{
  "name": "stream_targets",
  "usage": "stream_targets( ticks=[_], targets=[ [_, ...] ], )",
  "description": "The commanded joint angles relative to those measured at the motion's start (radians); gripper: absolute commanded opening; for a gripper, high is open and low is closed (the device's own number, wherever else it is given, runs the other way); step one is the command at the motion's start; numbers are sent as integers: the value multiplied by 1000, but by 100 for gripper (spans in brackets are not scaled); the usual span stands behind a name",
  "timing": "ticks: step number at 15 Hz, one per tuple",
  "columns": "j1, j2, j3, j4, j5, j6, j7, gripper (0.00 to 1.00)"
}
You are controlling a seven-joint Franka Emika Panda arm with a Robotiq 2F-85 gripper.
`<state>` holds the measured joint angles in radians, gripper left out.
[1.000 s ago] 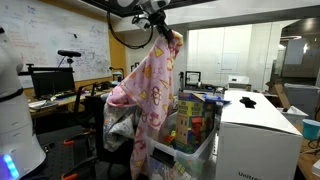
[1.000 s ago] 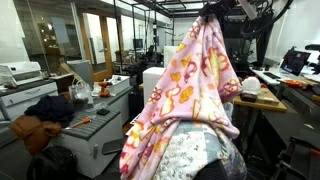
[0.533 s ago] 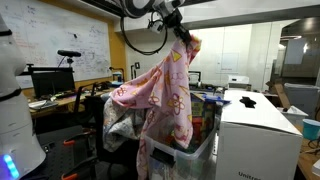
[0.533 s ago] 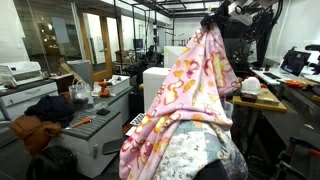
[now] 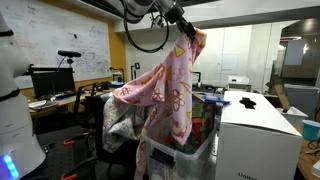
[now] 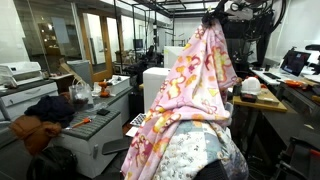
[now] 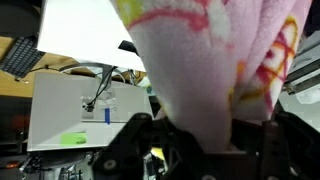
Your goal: Place the pink fleece blanket on the clear storage bin
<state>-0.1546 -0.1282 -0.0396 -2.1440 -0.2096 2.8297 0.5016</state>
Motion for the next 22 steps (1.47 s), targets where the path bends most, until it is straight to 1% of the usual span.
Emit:
stream_targets(
  ticks=[1,2,3,5,6,18,19,22],
  targets=[
    [-39,4,30,34,-158,-43,123,0],
    [-42,4,33,32,-200,-53,153,0],
    [-33,4,31,26,-209,-64,156,0],
    [-13,5,30,10,-191,-94,125,0],
    [-18,8,22,0,-183,-57,124,0],
    [-16,16,30,0,-183,-69,124,0],
    [-20,27,31,7,-193,-70,137,0],
    [-51,85,27,59,-277,-38,211,0]
  ],
)
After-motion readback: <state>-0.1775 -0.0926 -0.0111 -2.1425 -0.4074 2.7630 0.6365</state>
